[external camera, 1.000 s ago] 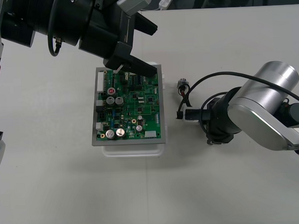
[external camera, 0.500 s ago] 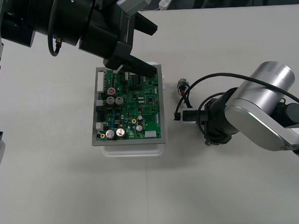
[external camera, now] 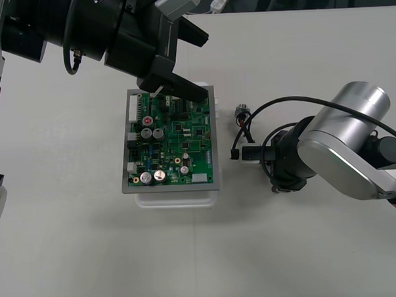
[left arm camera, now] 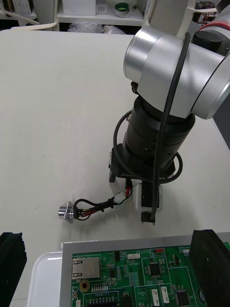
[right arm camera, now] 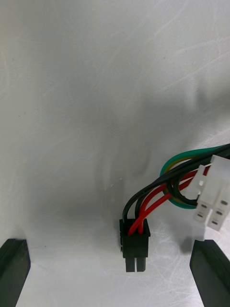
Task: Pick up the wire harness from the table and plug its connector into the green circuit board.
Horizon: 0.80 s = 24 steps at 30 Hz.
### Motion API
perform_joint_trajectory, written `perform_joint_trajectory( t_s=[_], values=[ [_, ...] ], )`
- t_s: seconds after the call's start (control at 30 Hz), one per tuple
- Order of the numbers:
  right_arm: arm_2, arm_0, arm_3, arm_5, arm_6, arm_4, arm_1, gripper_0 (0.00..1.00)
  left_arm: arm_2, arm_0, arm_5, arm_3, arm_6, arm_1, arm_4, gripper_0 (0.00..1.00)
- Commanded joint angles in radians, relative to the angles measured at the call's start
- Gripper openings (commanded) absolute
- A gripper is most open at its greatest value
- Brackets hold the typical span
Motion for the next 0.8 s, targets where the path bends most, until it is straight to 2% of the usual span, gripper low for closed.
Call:
perform_joint_trajectory(
  t_s=[0.03, 0.8],
  values=[
    [0.019, -0.028, 0.019, -0.004, -0.044, -0.015, 0.008, 0.98, -0.012, -0.055, -0.026, -0.028, 0.038, 0.023, 0.001, 1.00],
    [0.018, -0.028, 0.026, -0.004, -0.047, -0.006, -0.020, 0.98, -0.012, -0.055, -0.026, -0.028, 0.038, 0.023, 0.001, 1.00]
  ],
)
